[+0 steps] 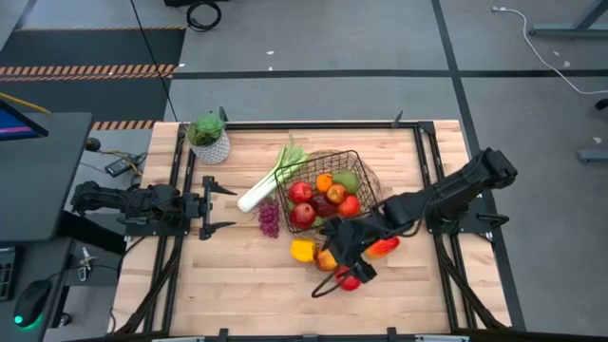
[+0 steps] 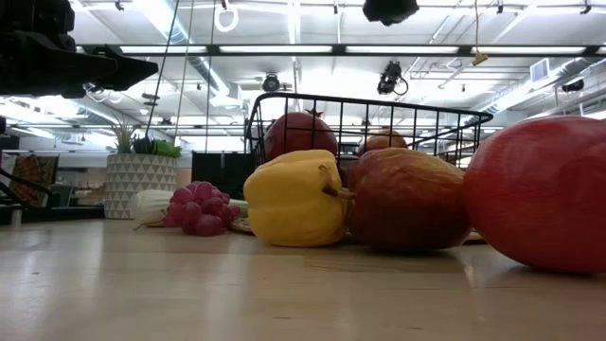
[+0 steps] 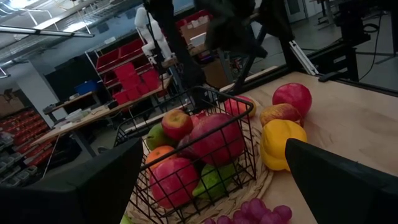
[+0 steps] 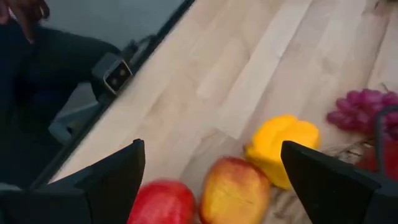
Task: Build produce basket
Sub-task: Put the red apple into the black wire basket
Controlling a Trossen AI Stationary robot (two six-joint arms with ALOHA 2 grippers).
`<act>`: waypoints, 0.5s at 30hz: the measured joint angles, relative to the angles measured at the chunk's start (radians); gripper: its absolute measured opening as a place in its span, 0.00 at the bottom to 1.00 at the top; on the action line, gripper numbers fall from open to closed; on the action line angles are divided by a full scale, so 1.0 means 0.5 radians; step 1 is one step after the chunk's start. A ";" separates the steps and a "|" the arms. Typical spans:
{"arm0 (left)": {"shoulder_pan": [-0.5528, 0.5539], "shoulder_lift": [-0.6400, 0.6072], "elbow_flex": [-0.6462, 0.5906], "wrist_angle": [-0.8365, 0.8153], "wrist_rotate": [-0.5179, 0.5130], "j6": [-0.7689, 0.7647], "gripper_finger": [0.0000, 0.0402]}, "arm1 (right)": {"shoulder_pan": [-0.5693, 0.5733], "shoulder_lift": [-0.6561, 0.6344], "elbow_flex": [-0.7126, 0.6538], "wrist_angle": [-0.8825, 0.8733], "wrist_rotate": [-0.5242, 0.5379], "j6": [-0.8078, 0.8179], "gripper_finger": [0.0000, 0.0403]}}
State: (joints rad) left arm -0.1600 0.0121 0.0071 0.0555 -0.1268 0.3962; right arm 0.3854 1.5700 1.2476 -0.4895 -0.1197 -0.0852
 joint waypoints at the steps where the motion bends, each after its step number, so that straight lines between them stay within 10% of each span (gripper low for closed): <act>1: 0.000 0.002 0.000 0.001 -0.001 0.000 1.00 | 0.010 0.001 -0.022 0.037 -0.001 0.025 0.94; 15: -0.001 0.019 0.000 -0.001 -0.001 -0.001 1.00 | 0.066 0.001 -0.325 0.471 0.097 0.587 0.94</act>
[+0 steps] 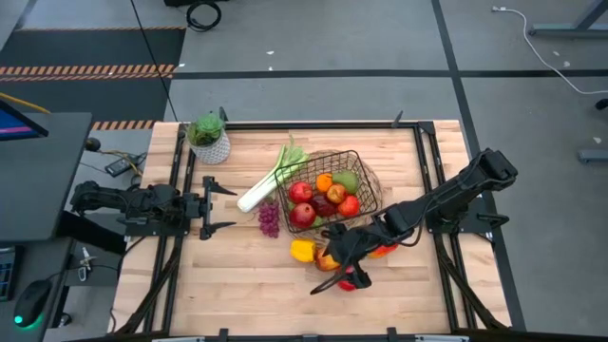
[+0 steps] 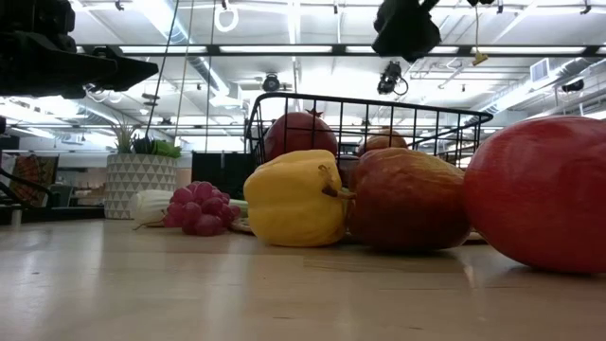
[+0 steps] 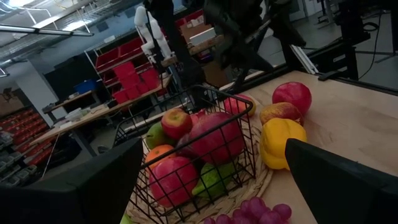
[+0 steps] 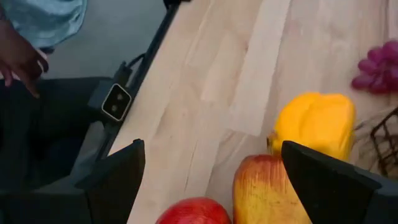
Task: Build produce basket
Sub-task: Put the red apple into the black wire basket
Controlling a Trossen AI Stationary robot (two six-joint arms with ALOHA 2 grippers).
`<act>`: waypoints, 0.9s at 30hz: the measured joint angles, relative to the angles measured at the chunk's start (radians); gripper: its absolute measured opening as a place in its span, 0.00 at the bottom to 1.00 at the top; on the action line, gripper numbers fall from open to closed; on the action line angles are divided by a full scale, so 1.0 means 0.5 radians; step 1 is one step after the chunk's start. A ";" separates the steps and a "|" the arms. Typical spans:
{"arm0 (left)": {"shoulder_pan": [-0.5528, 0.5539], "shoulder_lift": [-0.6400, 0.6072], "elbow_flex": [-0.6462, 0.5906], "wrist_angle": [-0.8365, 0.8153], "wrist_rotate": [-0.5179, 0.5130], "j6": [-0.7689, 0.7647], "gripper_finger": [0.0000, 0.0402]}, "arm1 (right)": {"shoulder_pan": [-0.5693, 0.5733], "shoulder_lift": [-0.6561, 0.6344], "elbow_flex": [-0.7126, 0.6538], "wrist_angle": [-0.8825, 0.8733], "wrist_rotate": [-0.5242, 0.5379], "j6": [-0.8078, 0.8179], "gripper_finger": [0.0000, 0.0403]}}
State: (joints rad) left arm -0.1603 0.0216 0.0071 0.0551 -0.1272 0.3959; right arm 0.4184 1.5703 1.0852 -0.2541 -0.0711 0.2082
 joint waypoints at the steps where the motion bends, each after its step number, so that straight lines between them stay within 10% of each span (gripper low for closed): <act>1: 0.000 0.000 0.000 0.000 0.000 0.000 1.00 | -0.001 0.000 -0.010 0.002 0.001 0.019 0.94; 8: 0.000 0.000 0.000 0.000 0.000 0.000 1.00 | 0.089 0.000 -0.019 -0.123 0.459 -0.018 0.94; 27: 0.001 0.000 0.000 0.000 0.000 0.000 1.00 | 0.148 0.596 0.385 -0.524 0.723 -0.096 0.94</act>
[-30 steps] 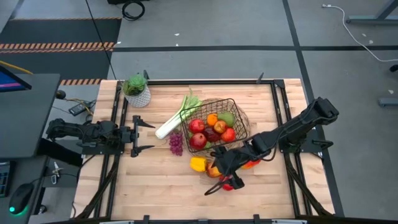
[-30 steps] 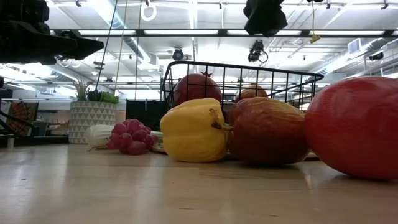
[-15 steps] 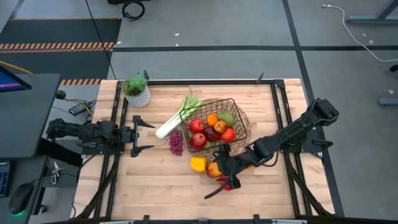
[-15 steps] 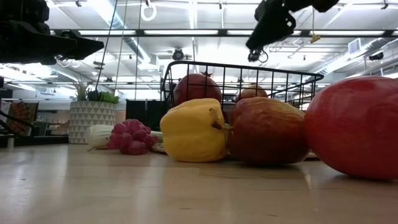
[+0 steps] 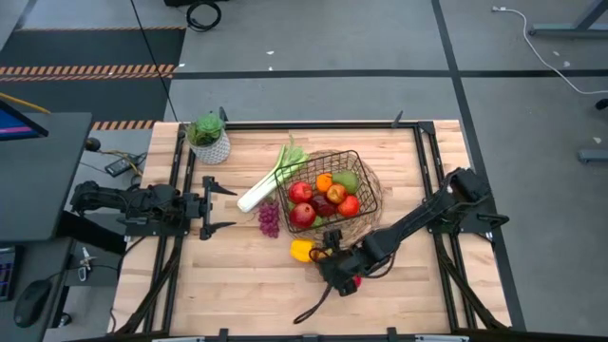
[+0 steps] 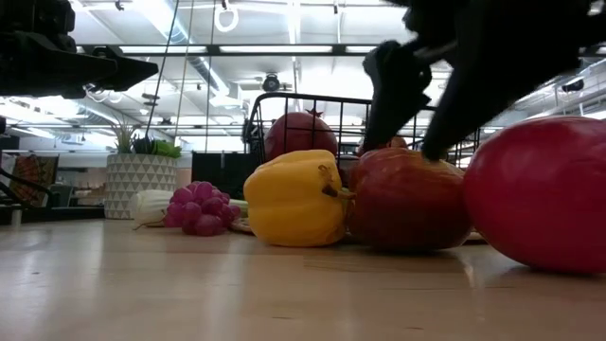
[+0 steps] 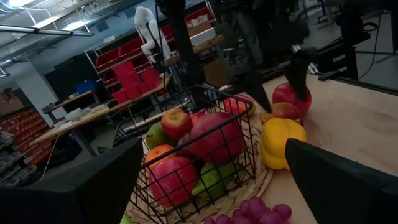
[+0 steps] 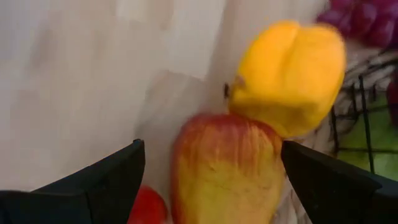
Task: Build produce basket
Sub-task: Put the red apple into the black wire basket
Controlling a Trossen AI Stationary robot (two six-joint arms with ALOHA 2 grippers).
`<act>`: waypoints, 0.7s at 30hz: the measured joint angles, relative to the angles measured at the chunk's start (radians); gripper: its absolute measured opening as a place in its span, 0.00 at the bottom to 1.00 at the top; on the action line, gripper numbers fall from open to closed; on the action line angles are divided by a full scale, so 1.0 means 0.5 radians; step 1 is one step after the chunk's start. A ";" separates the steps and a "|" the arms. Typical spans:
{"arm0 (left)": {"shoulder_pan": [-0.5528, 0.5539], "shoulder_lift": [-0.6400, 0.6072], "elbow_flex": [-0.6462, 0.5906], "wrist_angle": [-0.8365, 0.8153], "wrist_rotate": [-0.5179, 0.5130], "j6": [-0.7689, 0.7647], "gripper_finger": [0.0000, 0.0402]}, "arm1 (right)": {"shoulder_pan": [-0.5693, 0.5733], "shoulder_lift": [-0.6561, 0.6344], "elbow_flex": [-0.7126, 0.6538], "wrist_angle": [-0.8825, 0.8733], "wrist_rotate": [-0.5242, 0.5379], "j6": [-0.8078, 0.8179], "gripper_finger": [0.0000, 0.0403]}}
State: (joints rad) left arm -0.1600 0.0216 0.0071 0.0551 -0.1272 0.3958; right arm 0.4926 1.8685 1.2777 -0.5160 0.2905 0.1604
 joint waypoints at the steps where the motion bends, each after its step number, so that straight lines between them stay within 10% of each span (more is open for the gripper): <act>1: 0.000 0.000 0.000 0.000 0.000 0.000 1.00 | -0.011 0.030 0.017 -0.041 0.004 -0.005 0.94; 21: -0.001 0.000 0.000 0.000 -0.001 0.001 1.00 | -0.166 0.080 0.029 -0.183 -0.213 -0.027 0.90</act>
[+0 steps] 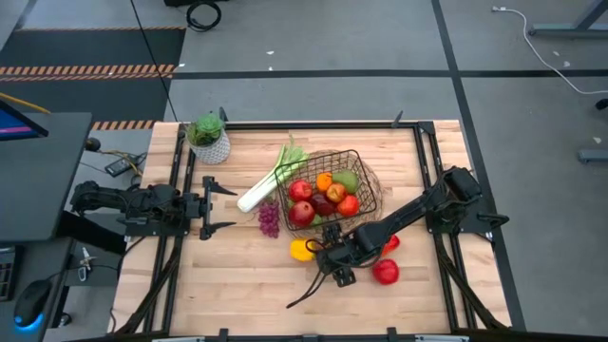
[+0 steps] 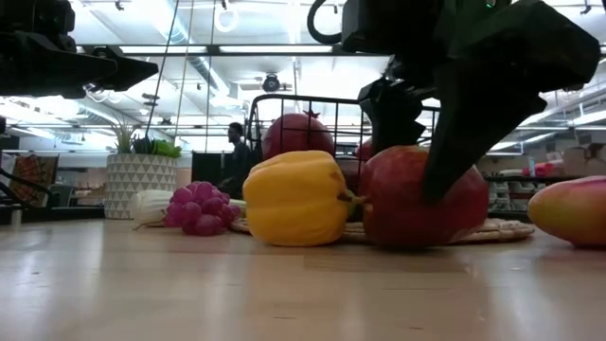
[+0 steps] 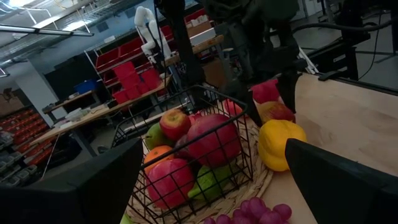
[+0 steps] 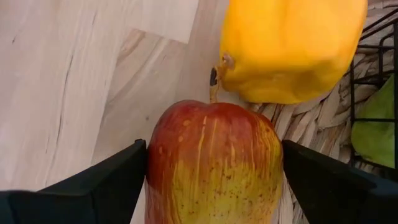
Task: Build produce basket
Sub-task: Put the red apple into the black wire basket
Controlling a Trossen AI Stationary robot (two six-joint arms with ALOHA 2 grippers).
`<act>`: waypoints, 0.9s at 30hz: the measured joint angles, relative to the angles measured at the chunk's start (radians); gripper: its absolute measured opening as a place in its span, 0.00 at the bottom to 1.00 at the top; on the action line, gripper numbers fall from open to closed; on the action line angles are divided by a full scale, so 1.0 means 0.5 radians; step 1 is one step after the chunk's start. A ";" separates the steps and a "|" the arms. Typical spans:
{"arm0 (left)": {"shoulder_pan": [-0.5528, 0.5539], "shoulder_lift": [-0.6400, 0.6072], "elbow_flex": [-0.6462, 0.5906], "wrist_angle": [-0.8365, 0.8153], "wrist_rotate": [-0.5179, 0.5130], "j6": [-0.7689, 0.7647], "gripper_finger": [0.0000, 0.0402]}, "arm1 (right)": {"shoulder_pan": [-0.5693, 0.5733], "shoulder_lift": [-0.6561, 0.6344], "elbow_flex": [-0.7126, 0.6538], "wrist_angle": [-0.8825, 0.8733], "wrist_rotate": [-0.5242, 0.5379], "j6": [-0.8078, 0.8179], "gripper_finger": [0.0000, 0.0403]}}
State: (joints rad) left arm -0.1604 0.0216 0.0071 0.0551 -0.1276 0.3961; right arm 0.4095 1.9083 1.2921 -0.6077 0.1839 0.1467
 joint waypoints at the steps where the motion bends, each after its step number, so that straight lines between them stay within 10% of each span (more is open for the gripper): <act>1: 0.000 0.000 0.000 0.000 0.000 0.000 1.00 | 0.001 -0.004 -0.001 0.007 0.002 -0.001 0.90; 27: 0.000 0.000 0.000 0.000 0.000 0.000 1.00 | -0.042 -0.756 -0.006 -0.002 -0.042 0.068 0.89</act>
State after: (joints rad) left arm -0.1604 0.0216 0.0071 0.0551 -0.1276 0.3962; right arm 0.3884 1.5304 1.2890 -0.6086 0.1627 0.1806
